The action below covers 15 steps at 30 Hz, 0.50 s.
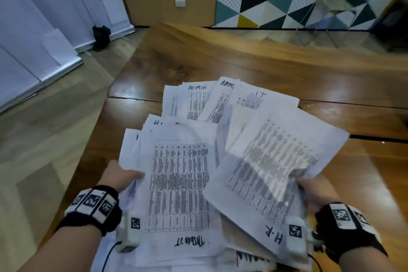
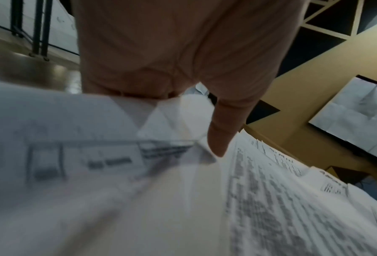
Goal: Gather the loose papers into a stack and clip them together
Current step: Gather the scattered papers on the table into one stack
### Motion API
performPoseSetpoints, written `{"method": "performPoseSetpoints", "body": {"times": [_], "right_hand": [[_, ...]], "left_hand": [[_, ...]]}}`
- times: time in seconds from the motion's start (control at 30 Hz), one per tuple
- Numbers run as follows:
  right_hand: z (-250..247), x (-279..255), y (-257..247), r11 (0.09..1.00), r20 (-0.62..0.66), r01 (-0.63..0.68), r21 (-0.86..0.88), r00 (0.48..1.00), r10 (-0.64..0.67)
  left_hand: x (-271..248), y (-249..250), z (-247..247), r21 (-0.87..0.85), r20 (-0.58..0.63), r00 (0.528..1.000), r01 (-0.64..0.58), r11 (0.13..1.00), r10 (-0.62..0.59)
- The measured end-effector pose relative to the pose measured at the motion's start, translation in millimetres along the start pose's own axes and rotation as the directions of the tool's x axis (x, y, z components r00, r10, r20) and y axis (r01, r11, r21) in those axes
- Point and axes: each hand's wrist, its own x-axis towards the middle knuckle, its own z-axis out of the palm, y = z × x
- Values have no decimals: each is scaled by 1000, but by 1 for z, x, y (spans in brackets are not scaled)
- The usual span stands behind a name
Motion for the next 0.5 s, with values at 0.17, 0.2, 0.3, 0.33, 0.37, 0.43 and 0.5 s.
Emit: {"method": "performPoseSetpoints", "body": {"times": [0.17, 0.2, 0.3, 0.33, 0.37, 0.43, 0.5], "right_hand": [[-15, -18, -7, 993, 28, -8, 114, 1000, 5], [-7, -26, -11, 994, 59, 12, 106, 998, -19], [27, -28, -16, 986, 79, 150, -67, 986, -144], [39, -30, -19, 976, 78, 183, -118, 982, -175], [49, -34, -23, 968, 65, 193, -158, 981, -185], [67, -37, -26, 954, 28, 203, -219, 979, -202], [77, -40, -34, 951, -8, 227, -207, 972, -234]], "left_hand": [[-9, -10, 8, -99, 132, 989, -54, 994, 67], [-10, -10, 11, -137, 149, 987, -45, 989, 66], [-15, -6, 19, -210, 154, 985, -41, 977, 75], [-18, -4, 22, -240, 160, 983, -45, 970, 86], [-23, 0, 24, -270, 173, 980, -53, 961, 102], [-28, 4, 25, -316, 189, 973, -68, 946, 133], [-33, 8, 25, -311, 181, 972, -91, 946, 153]]}}
